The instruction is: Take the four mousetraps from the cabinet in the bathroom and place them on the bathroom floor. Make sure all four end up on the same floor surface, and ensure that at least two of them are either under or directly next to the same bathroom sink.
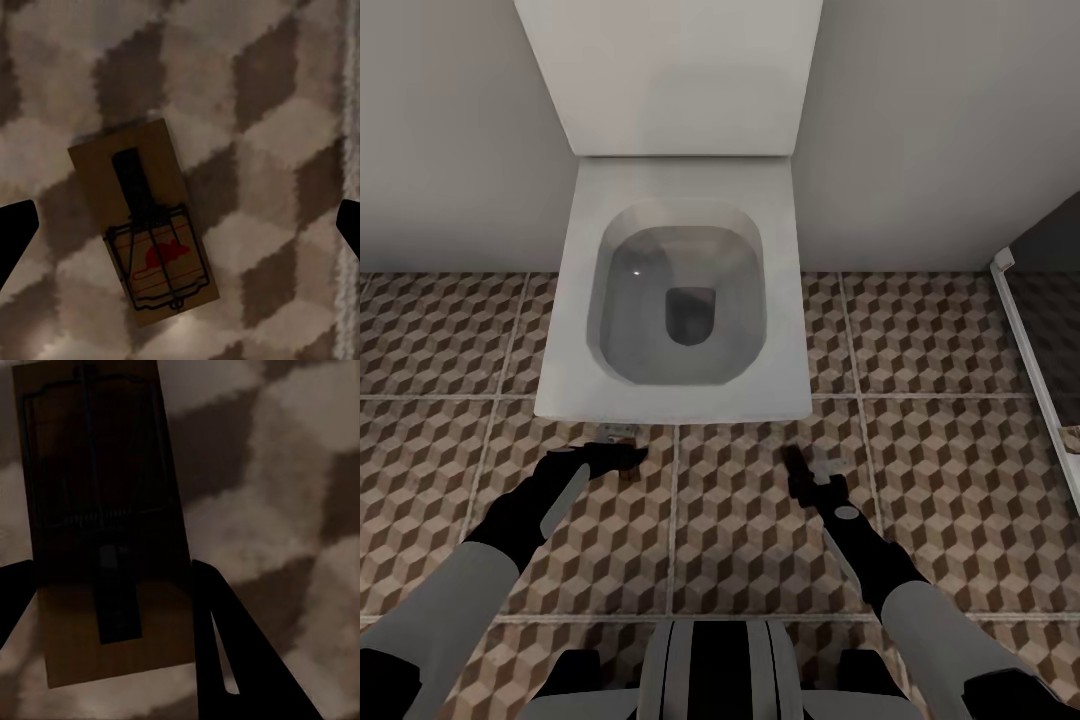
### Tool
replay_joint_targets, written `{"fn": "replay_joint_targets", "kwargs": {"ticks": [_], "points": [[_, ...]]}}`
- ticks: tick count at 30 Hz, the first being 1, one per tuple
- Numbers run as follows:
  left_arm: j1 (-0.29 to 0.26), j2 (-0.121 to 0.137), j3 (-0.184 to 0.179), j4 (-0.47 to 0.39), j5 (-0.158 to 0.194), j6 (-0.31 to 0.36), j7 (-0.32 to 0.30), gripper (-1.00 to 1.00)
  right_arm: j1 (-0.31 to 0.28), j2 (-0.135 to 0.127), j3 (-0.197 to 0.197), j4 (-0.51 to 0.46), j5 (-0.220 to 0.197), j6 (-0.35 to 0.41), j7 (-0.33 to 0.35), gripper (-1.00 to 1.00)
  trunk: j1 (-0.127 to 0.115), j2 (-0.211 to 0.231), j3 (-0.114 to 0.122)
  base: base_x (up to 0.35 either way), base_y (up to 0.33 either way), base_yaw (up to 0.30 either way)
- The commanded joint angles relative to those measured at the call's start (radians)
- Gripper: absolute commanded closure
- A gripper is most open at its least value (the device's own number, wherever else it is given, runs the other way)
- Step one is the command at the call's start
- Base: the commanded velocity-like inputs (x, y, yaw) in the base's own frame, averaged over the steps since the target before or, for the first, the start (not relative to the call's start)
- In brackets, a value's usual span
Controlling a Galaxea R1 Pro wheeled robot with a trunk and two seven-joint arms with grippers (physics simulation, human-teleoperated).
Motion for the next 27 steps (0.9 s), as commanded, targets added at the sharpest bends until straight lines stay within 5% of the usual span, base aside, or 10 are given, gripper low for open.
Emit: {"fn": "replay_joint_targets", "kwargs": {"ticks": [1, 27], "points": [[0.0, 0.001, -0.002, -0.001, 0.001, 0.004, -0.001, -1.0, 0.0, 0.0, 0.005, -0.001, 0.002, 0.006, -0.006, 1.0, 0.0, 0.0, 0.0, 0.0, 0.0, 0.0], [0.0, 0.001, -0.002, -0.001, 0.001, 0.004, -0.001, -1.0, 0.0, 0.029, 0.004, 0.002, -0.001, 0.015, 0.0, 1.0, 0.0, 0.0, 0.0, 0.0, 0.0, 0.0]]}}
